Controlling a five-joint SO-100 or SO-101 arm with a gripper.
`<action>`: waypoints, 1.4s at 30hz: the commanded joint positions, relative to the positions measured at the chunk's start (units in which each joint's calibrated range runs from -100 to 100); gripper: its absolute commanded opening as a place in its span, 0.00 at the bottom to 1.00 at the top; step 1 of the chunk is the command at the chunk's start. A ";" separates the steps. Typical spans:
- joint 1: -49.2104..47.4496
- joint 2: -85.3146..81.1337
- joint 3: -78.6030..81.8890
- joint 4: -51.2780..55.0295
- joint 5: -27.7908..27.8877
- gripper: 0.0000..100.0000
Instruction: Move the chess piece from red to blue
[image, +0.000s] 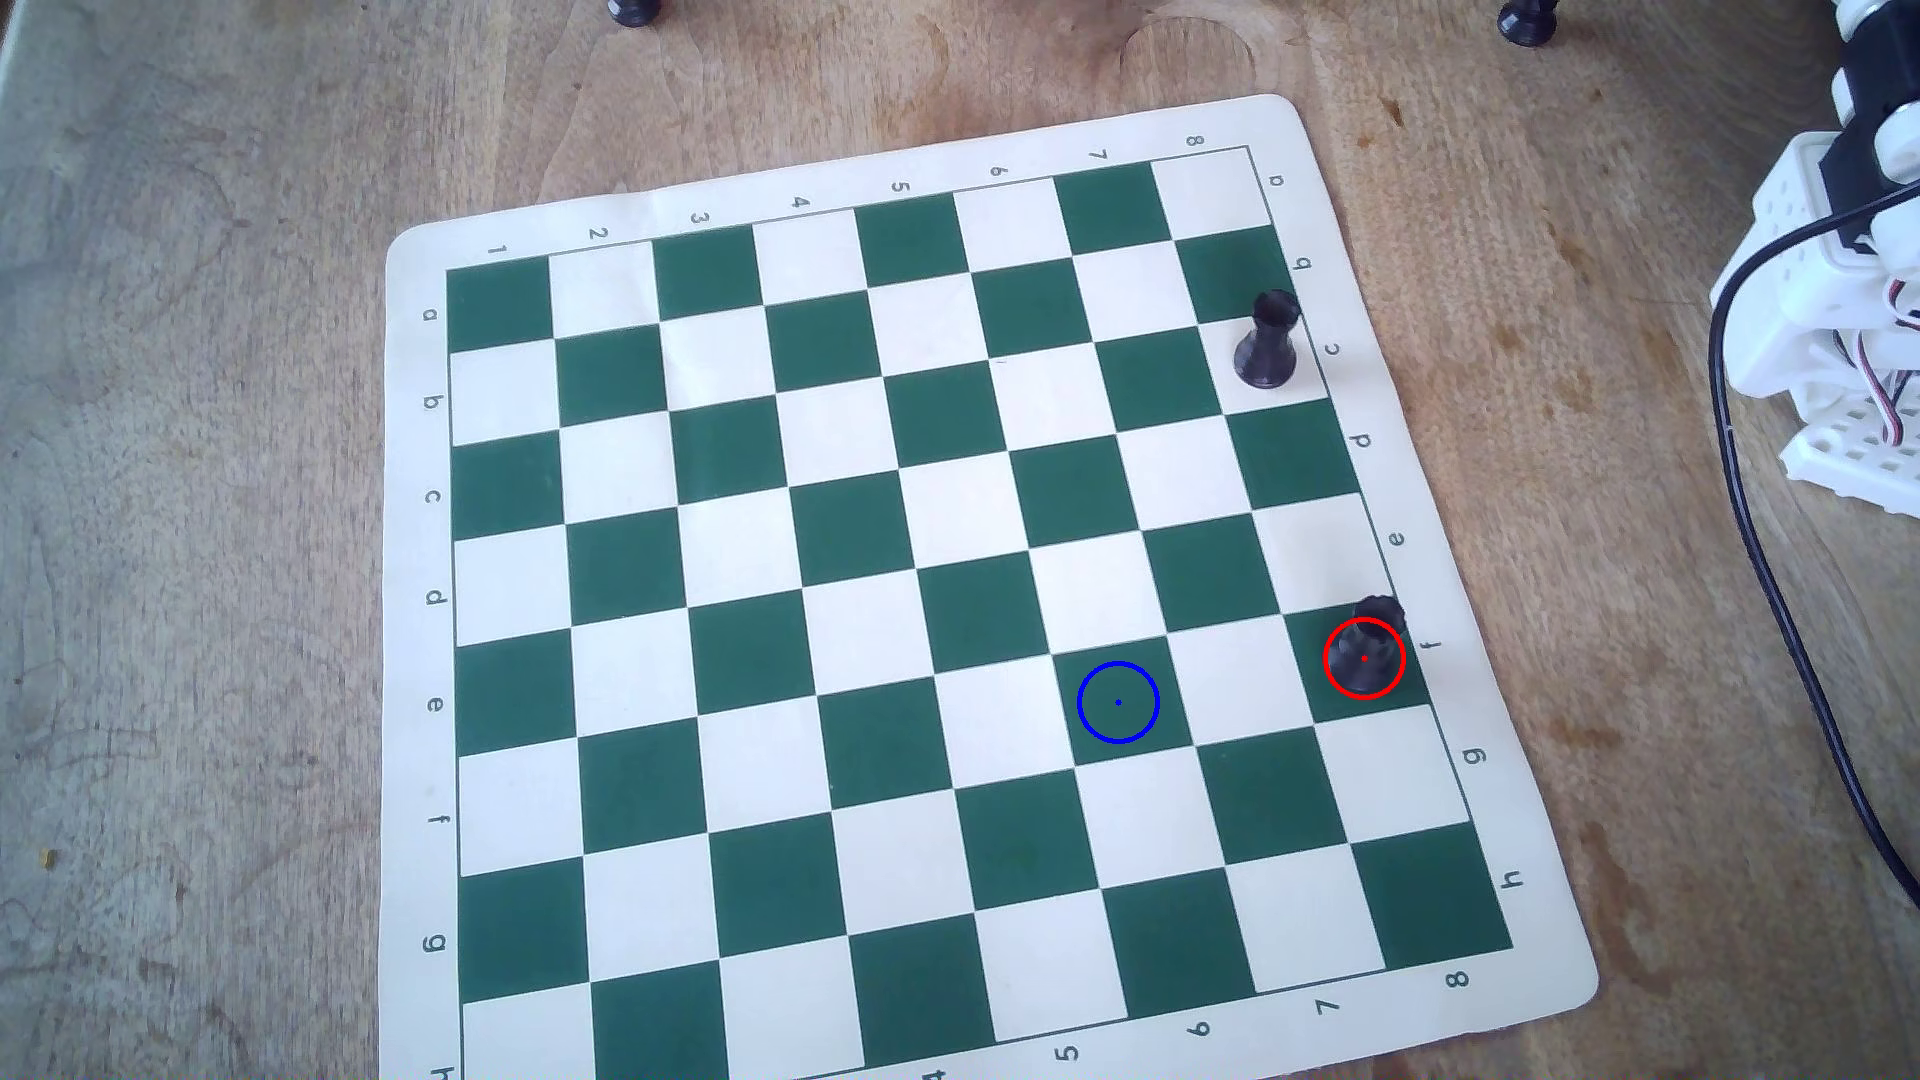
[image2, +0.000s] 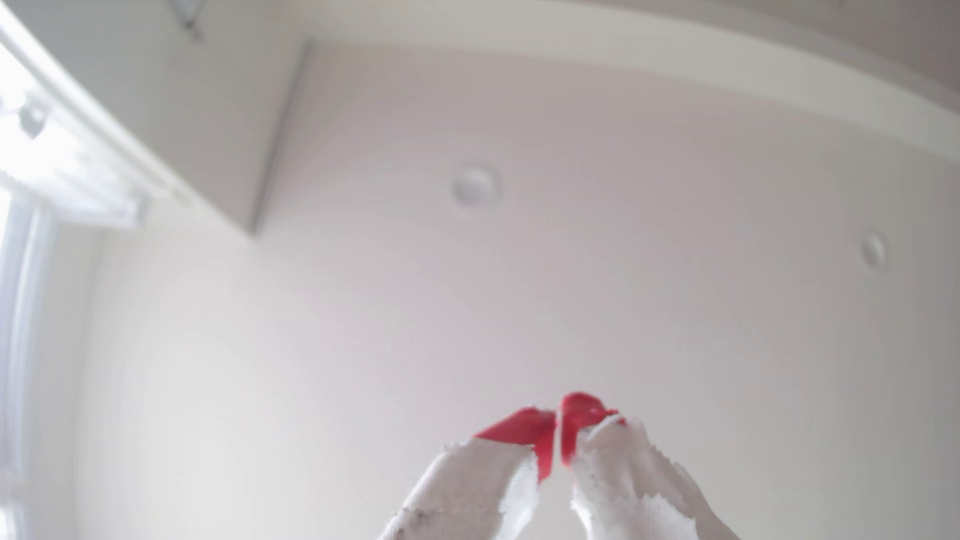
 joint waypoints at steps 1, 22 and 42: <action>-0.40 -0.03 0.81 -0.07 -0.10 0.00; -0.40 -0.03 0.81 -0.07 -0.10 0.00; -1.57 -0.03 0.81 8.12 -0.93 0.00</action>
